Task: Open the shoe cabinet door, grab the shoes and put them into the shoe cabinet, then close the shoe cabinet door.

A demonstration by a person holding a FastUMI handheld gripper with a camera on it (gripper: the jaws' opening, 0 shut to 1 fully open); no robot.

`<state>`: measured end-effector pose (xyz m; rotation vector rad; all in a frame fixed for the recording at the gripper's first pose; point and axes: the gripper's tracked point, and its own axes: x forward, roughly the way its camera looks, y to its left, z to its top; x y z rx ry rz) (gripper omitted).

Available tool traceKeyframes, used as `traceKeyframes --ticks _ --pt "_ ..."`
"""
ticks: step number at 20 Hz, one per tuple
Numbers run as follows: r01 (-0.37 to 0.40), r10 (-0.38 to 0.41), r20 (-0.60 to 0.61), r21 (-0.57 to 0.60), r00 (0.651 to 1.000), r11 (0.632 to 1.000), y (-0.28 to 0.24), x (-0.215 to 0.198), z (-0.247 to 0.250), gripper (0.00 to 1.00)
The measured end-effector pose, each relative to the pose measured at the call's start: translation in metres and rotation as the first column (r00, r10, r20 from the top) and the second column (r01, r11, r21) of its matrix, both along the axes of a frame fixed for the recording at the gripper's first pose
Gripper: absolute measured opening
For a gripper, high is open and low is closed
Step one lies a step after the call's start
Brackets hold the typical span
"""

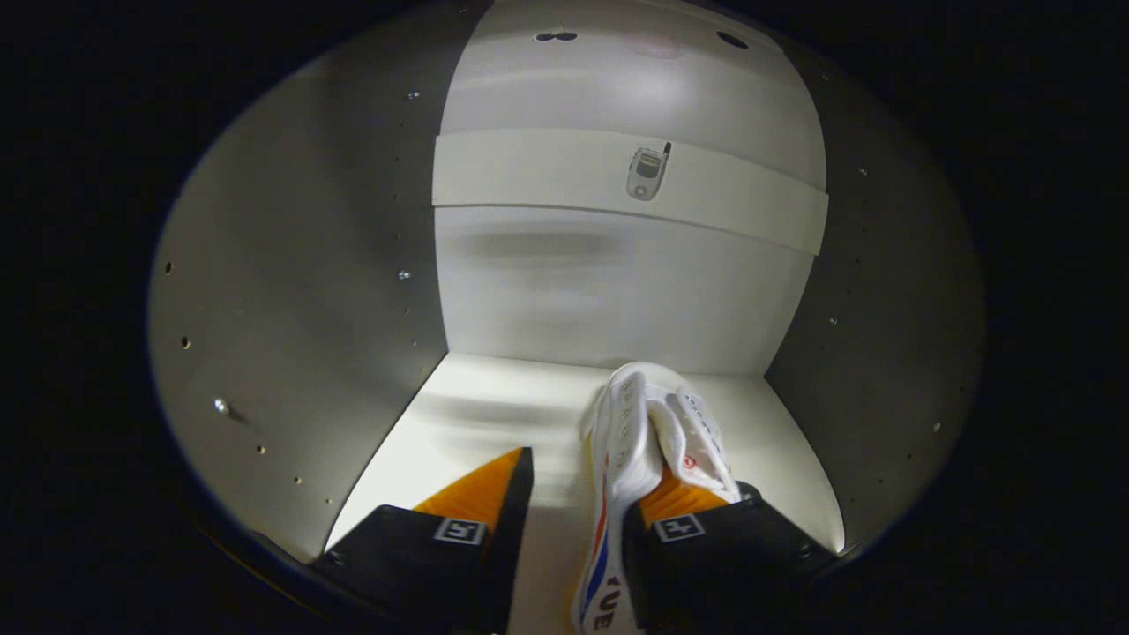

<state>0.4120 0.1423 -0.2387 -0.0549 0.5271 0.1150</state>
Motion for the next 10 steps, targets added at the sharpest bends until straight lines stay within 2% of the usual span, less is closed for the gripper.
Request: traceKeyframes --ticks 2,3,4,6,10 --pt "-0.008 0.008 0.000 0.034 1.000 0.999 0.005 -0.011 0.007 0.71" --pt "-0.008 0.008 -0.002 0.053 1.000 0.999 0.006 -0.017 0.010 0.77" --pt "-0.004 0.003 0.004 0.067 1.000 0.998 0.006 -0.024 0.014 0.90" --pt "0.014 -0.017 0.051 0.073 0.999 0.997 -0.001 -0.033 0.029 0.96" --pt "0.064 -0.076 0.173 0.072 0.982 0.995 -0.022 -0.056 0.074 0.99"
